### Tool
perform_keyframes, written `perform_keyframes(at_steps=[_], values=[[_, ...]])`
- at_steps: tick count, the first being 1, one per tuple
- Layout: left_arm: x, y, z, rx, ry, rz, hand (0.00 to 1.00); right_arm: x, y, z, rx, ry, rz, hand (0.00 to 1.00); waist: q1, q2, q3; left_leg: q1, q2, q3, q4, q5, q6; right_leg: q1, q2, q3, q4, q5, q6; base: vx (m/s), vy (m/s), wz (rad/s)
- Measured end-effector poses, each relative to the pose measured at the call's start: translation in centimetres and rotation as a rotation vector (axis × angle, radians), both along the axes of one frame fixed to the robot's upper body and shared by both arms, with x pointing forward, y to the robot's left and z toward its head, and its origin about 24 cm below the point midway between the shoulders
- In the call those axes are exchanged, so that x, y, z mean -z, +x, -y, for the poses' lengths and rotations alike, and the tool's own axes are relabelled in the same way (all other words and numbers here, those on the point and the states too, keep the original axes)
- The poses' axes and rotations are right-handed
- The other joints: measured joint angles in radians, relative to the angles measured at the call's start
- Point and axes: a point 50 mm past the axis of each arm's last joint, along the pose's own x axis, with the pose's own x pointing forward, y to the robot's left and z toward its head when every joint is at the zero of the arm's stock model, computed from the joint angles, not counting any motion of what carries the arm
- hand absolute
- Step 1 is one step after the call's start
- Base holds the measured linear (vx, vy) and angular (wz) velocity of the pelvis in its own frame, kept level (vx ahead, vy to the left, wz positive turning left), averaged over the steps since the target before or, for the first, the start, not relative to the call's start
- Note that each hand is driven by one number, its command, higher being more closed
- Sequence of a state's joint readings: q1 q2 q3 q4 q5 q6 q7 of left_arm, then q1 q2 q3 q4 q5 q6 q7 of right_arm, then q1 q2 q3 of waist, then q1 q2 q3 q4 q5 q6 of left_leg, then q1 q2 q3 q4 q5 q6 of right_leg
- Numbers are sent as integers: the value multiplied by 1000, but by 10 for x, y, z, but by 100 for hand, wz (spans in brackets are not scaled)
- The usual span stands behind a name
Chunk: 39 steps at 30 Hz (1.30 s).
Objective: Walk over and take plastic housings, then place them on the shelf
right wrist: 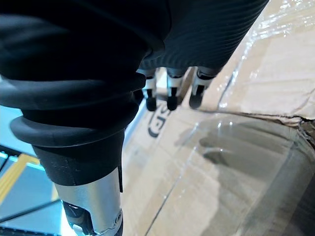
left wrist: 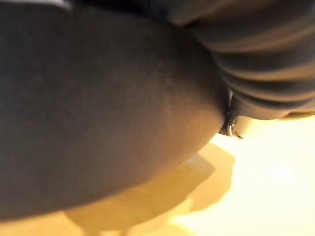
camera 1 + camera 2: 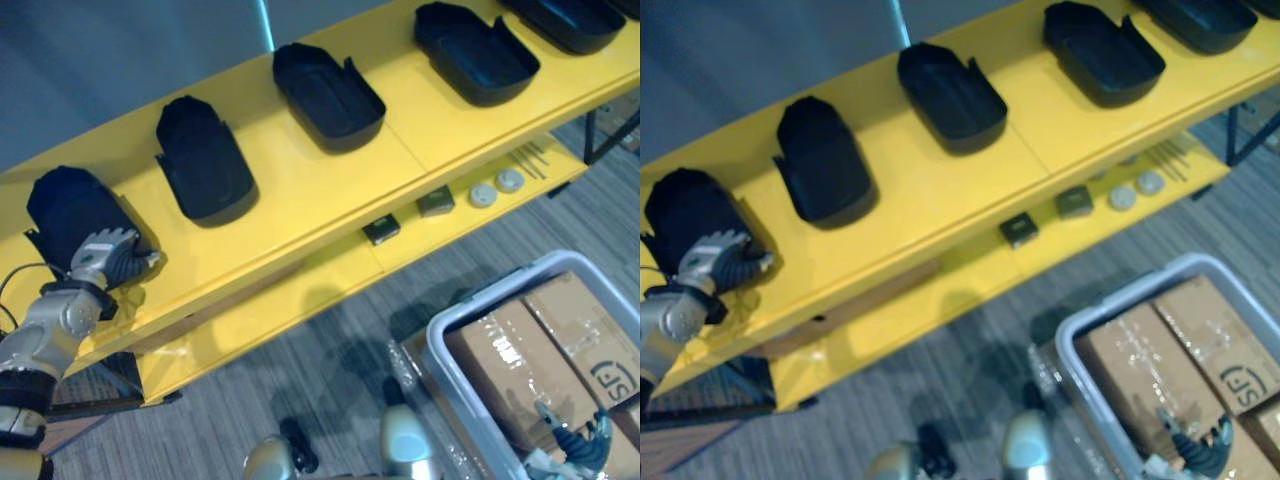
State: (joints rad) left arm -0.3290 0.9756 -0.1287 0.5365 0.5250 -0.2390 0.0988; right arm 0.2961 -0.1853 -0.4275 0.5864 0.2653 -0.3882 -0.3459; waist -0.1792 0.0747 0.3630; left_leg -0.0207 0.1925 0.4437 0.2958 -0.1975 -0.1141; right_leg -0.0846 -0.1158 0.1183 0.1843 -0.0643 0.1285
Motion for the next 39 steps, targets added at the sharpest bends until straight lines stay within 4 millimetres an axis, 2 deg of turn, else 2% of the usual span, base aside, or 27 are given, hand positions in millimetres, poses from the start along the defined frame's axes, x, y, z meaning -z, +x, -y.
perform_keyframes(at_steps=[10, 14, 18, 21, 23, 28, 30, 31, 33, 35, 37, 39], values=[[-4, -2, -15, -107, 60, 53, 0, 0, 0, 0, -5, 3, 0, 0, -3, 0, 0, -26, 7, -17, 39, -12, 6, -3, -1, -5, -1, 1, 2, -5, 5, 2], [-13, -2, -19, -163, 77, 165, 0, 1, 0, -1, -15, 8, 1, 0, -4, 0, 0, -40, 15, -20, 63, -23, 8, -7, 1, -4, -2, 4, 6, 0, 0, 0], [-39, 3, -18, -200, 80, 401, 0, 4, -3, -3, -9, 22, -7, 0, -2, 0, 0, -48, 14, -23, 66, -25, 11, -10, 0, -5, -3, 6, 9, -1, 7, 1], [-67, 2, -5, -190, -6, 661, 0, 8, -4, -9, -2, 41, -3, 0, 0, -1, 0, -48, 14, -25, 65, -25, 11, -9, -1, -7, -3, 6, 10, 8, 6, 1], [-88, -2, 13, -153, -124, 889, 0, 12, -5, -17, 4, 64, -5, 0, 1, -1, -1, -42, 12, -28, 63, -25, 11, 2, -2, -10, -6, 6, 10, 28, 22, 5], [-106, -14, 49, -64, -444, 1145, 0, 20, -8, -37, 6, 103, -22, 0, 6, -9, -31, -32, 6, -37, 47, -25, 11, 19, -5, -17, -21, 6, 10, 27, 17, 6], [-102, -23, 71, 22, -654, 1161, 0, 19, -13, -41, 30, 103, -16, 0, 3, -12, -53, -28, 4, -52, 44, -25, 10, 35, -7, -32, -24, 6, 10, 46, 9, 17], [-101, -25, 75, 36, -687, 1161, 0, 19, -14, -42, 36, 102, -17, 0, 3, -13, -58, -26, 4, -53, 43, -24, 10, 37, -7, -33, -24, 6, 10, 54, 15, 12], [-88, -42, 96, 99, -883, 1131, 0, 13, -18, -44, 47, 85, 7, 0, 7, -23, -79, 2, -3, -54, 16, -19, 7, 56, -9, -36, -26, 6, 10, 48, 14, 4], [-71, -49, 109, 126, -1044, 1040, 0, 10, -20, -44, 47, 58, 9, 0, 8, -31, -115, 5, -9, -55, -1, -12, 7, 58, -12, -39, -33, 6, 10, 26, 1, 10], [-54, -47, 124, 145, -1185, 905, 0, 8, -21, -47, 48, 54, 15, 0, 7, -39, -129, 8, -21, -71, -19, 0, 9, 76, -21, -60, -45, 7, 10, 10, -7, 24], [-27, -44, 145, 155, -1372, 707, 0, 10, -21, -52, 53, 69, 15, 0, 9, -49, -140, 19, -31, -78, -41, 12, 9, 87, -27, -67, -52, 7, 9, -23, 3, 14]])
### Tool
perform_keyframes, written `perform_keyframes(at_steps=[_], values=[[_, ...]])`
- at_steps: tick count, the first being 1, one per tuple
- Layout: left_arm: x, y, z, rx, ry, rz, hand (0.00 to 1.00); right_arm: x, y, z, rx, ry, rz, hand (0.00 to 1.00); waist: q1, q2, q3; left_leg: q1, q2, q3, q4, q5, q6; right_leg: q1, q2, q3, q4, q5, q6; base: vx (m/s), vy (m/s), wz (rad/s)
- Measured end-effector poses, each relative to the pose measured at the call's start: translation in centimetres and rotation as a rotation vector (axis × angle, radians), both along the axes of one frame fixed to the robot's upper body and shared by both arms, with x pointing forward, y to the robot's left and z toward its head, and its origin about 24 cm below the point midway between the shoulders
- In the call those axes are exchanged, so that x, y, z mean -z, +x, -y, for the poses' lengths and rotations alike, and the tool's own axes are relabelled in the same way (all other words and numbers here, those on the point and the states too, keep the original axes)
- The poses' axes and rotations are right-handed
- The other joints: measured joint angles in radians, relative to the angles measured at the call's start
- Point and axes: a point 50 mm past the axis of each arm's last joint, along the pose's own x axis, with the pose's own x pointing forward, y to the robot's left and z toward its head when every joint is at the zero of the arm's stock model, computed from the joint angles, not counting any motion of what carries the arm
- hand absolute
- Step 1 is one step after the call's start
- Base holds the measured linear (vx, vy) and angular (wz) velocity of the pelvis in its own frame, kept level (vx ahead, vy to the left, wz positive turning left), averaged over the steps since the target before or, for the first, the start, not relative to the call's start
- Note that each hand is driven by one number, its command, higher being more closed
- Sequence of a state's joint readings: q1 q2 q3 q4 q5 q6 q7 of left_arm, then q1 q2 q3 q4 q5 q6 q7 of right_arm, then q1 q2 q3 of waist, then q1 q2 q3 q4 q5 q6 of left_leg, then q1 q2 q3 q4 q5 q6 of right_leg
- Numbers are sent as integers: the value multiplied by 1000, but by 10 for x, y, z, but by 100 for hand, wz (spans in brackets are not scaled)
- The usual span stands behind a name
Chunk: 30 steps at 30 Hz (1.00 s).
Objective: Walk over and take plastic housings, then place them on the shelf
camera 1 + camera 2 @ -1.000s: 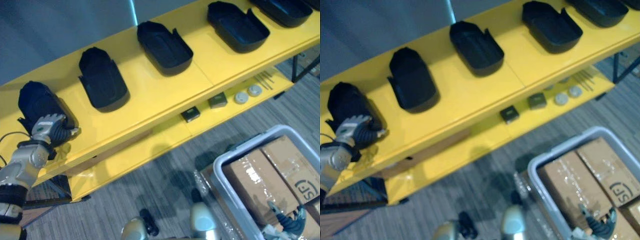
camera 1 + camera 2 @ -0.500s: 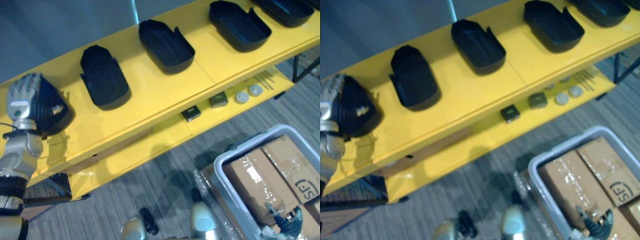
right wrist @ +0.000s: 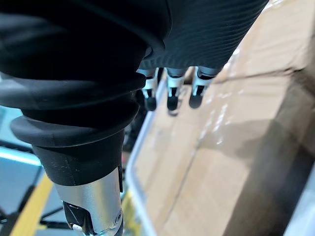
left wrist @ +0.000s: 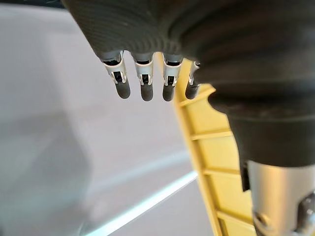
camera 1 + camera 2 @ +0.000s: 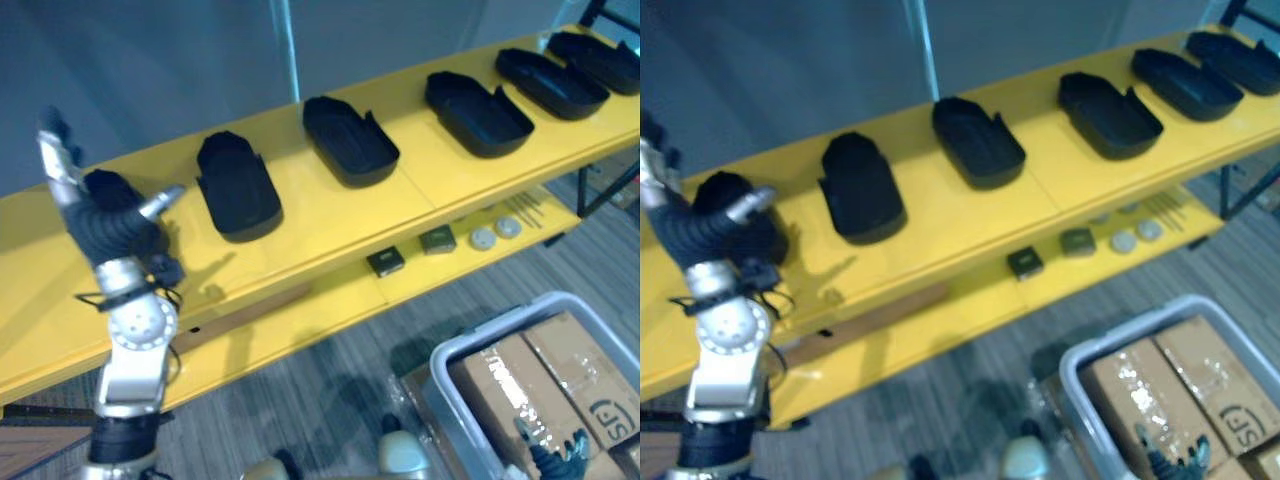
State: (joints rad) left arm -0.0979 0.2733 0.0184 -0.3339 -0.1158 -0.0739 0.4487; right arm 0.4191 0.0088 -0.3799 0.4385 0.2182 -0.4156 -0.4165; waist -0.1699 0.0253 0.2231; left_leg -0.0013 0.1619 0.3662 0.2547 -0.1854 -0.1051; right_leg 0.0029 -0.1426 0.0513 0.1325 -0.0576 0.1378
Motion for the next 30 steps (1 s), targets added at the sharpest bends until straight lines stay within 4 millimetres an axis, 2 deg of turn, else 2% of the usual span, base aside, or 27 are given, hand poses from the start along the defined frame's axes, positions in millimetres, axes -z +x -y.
perform_keyframes(at_steps=[3, 7, 11, 16, 19, 25, 30], values=[[27, 7, 18, 152, -161, -132, 0, 2, 0, -4, 0, 14, -6, 0, 2, -3, -4, -1, -3, 0, -7, 5, 0, 1, -3, 1, -8, -3, -4, -45, -1, -1], [60, 15, 26, 186, -191, -295, 0, 4, -1, -7, -1, 15, -25, 0, -8, -3, -4, -1, 0, 2, -13, 10, -5, 0, 3, 3, -17, -4, -5, -21, -5, -2], [72, 20, 23, 152, -199, -351, 0, 6, -10, -6, 18, 1, -62, 0, -7, -6, -5, -1, 2, 2, -18, 12, -8, -2, 6, 4, -17, -3, -5, 9, 0, 0], [69, 33, 15, 69, -202, -350, 0, 7, -14, -5, 36, -4, -82, 0, -9, -23, -11, 1, 2, 4, -18, 12, -8, -2, 6, 6, -14, -3, -5, 28, 12, 1], [54, 37, 4, -17, -239, -261, 0, 12, -19, -7, 44, 10, -116, 0, -10, -36, -12, 3, 1, 7, -18, 11, -7, -5, 7, 10, -5, -3, -5, 0, 0, 0], [41, 36, -13, -158, -278, -149, 0, 16, -22, -8, 60, 17, -144, 0, -11, -38, -10, 18, 2, 27, -19, 3, -6, -5, 8, 37, -3, -4, -6, -11, 18, -10], [37, 37, -13, -190, -274, -131, 0, 21, -26, -12, 49, 36, -176, 0, -23, -39, -10, 18, 2, 28, -19, 3, -6, -6, 8, 39, -3, -9, -14, -5, 1, -1]])
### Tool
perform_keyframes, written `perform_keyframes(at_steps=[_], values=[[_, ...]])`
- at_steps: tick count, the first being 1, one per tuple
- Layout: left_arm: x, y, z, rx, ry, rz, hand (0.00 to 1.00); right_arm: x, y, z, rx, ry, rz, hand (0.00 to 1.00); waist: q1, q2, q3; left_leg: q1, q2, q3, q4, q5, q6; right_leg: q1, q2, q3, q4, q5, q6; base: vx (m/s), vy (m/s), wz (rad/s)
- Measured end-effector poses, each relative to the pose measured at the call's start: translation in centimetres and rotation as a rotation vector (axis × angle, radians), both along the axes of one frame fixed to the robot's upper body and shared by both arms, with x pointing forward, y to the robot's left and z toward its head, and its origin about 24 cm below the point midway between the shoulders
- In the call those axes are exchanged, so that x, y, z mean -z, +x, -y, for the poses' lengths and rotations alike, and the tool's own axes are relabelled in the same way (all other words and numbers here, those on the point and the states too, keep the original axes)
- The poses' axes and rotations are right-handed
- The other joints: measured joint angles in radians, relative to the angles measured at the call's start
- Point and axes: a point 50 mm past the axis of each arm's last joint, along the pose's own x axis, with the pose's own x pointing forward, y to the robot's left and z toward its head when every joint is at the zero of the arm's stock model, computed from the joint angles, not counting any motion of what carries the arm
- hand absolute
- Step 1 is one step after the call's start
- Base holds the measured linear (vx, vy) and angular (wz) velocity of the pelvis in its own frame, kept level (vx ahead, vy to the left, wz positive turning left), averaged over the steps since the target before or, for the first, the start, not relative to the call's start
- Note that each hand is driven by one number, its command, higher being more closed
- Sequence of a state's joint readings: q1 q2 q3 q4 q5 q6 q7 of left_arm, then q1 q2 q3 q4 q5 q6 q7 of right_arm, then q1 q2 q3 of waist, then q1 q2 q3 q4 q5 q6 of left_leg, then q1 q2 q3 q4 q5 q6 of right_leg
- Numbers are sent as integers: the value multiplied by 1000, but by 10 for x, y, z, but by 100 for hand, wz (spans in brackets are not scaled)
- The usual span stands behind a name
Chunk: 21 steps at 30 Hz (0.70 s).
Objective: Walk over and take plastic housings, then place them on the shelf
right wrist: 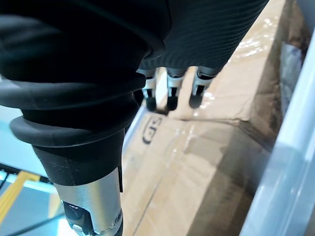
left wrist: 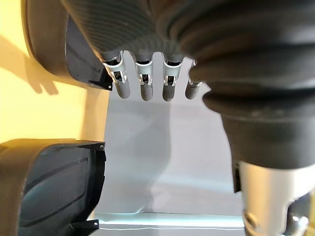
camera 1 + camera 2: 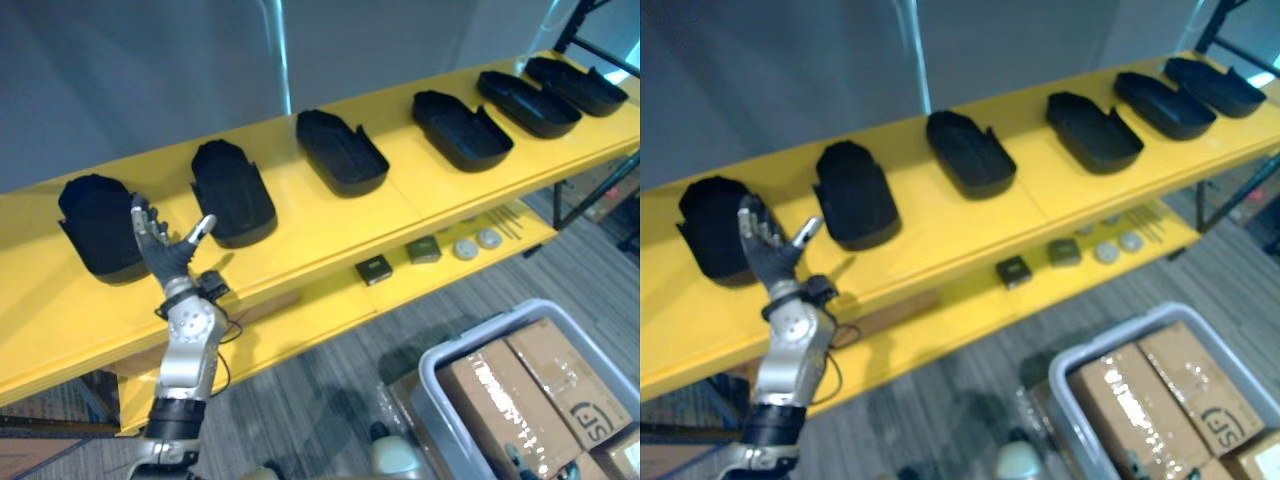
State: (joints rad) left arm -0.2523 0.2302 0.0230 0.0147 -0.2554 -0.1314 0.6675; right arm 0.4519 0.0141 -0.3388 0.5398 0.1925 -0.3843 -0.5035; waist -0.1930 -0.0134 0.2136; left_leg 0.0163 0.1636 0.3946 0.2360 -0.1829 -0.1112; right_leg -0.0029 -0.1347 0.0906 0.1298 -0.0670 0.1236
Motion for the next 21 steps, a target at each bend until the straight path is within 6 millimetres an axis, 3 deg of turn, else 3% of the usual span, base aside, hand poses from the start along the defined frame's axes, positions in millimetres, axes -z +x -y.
perform_keyframes(at_steps=[10, 18, 21], values=[[-10, 21, 3, -1, 0, -15, 0, 3, 7, -7, -48, 23, -9, 0, -10, -6, 47, -35, 3, -5, 15, 0, 0, -34, 2, -1, 20, -8, -2, -1, 0, 2], [-14, 33, -13, -57, 50, -49, 0, 3, 9, -10, -66, 28, -8, 0, -17, -13, 77, -34, 17, -2, 22, -5, -5, -51, 16, 16, 49, -8, -3, 9, -2, -2], [-23, 37, -15, -64, 48, -23, 0, 2, 12, -7, -80, 21, -3, 0, -14, -5, 123, -40, 21, -10, 56, -22, 0, -52, 15, 17, 67, -10, -6, -32, 23, 2]])
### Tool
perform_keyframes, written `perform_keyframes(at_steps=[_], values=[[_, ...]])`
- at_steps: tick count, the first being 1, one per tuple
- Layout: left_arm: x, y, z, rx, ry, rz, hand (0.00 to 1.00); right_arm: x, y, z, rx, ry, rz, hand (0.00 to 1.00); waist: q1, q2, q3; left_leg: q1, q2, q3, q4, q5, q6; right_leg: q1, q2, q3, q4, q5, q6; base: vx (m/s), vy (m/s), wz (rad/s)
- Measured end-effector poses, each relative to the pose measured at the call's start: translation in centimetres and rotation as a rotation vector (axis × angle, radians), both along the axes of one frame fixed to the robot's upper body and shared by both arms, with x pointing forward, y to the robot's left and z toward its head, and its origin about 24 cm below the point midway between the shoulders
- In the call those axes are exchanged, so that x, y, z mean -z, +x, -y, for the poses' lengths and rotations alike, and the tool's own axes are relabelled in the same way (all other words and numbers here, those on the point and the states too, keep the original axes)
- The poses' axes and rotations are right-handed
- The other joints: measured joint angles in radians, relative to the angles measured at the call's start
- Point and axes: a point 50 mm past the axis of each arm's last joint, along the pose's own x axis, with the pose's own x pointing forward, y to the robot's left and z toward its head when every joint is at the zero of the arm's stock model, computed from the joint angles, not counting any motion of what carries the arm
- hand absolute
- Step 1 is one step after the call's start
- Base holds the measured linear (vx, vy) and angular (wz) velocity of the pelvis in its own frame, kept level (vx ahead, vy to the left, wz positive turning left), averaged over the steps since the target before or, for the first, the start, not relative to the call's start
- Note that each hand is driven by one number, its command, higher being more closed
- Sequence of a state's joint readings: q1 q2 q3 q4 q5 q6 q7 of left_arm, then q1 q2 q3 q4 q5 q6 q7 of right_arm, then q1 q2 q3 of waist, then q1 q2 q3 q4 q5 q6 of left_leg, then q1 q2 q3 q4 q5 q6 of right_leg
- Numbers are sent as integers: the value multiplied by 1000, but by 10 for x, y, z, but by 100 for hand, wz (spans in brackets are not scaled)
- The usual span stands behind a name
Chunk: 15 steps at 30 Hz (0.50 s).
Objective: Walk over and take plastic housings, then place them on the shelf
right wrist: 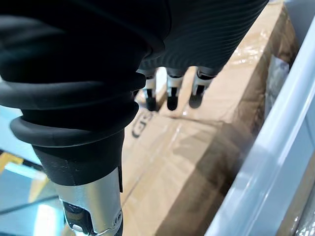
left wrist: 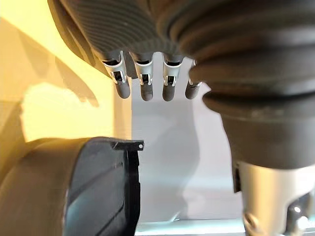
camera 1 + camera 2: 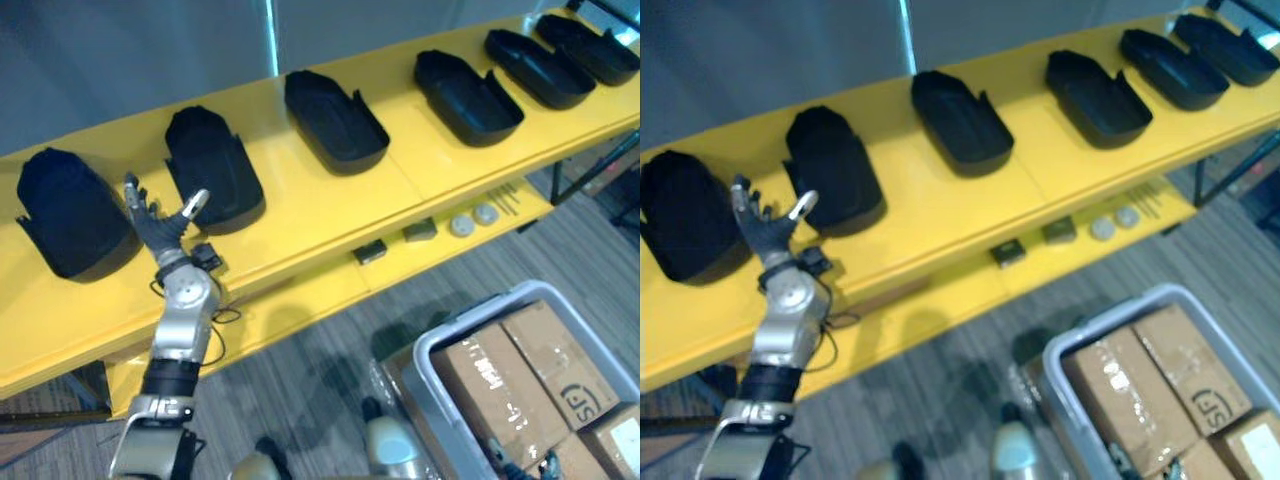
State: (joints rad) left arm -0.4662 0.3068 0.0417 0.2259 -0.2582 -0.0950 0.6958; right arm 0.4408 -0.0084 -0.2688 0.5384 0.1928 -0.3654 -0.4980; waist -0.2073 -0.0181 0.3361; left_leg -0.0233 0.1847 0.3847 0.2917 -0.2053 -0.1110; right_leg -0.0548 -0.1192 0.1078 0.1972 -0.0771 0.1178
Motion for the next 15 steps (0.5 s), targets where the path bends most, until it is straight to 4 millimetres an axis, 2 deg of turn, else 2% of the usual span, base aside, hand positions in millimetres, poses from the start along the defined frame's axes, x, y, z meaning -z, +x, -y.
perform_keyframes(at_steps=[5, 10, 15], values=[[-6, 7, 1, 5, -4, 6, 0, 2, 9, -8, -58, 27, 14, 0, -3, 1, 13, -67, -2, -47, 37, -6, 5, -30, -6, -23, 14, -4, 0, -42, 13, 18], [-13, 12, 4, 17, -3, 20, 0, 1, 22, -15, -104, 39, 39, 0, 9, 2, 32, -101, -1, -76, 62, -6, 5, -42, -5, -32, 35, -29, 5, -28, -7, 20], [-18, 21, 1, 19, 12, 10, 0, -2, 28, -9, -113, 27, 54, 0, 13, 4, 42, -117, 5, -76, 69, -5, 4, -59, 0, -32, 40, -30, 5, -5, -3, 1]])
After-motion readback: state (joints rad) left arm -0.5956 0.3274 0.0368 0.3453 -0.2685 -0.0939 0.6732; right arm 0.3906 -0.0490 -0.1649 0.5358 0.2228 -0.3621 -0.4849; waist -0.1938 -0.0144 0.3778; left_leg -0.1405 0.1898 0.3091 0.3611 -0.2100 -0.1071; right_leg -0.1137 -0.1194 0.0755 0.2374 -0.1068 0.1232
